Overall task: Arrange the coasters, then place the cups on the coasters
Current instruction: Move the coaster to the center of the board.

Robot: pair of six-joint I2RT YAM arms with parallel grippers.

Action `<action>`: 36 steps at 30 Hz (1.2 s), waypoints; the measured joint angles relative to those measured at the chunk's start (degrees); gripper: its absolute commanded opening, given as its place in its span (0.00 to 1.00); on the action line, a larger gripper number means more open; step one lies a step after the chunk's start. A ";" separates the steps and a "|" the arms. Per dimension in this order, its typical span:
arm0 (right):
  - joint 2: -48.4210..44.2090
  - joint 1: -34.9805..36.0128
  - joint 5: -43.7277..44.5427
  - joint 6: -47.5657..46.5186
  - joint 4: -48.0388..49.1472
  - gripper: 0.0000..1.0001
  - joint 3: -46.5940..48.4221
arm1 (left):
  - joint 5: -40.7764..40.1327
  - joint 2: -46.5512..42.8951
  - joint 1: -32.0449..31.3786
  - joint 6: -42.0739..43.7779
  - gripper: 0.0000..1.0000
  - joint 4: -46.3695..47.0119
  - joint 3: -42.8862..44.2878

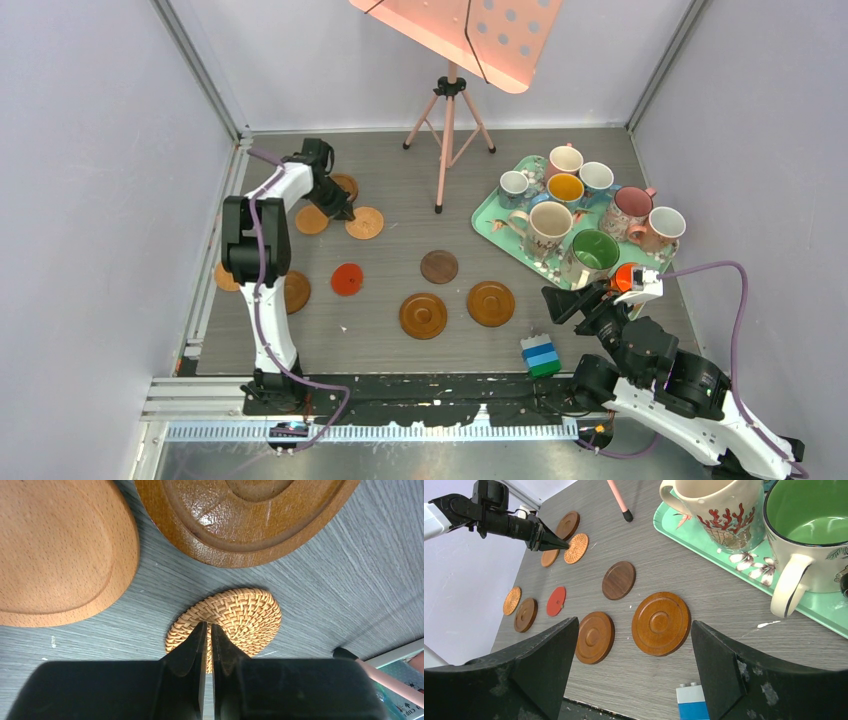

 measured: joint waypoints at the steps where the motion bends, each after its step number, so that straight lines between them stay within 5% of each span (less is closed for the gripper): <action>1: 0.00 0.00 0.00 0.00 0.00 0.90 0.00 | -0.04 0.00 0.02 0.07 0.09 -0.04 0.07; 6: 0.00 0.00 0.00 0.00 -0.02 0.90 0.00 | 1.33 -0.13 0.04 0.22 0.14 0.79 -0.09; 11: 0.00 0.00 -0.02 0.00 -0.02 0.90 0.00 | 2.36 -3.78 0.04 1.36 0.31 1.38 -2.03; 21: 0.00 0.00 -0.02 0.02 -0.02 0.90 0.00 | 0.35 -25.62 4.00 3.80 0.48 1.07 -10.40; 36: 0.00 0.00 -0.20 -0.09 0.00 0.90 -0.02 | -5.95 -43.52 21.75 8.72 0.49 -3.13 -36.96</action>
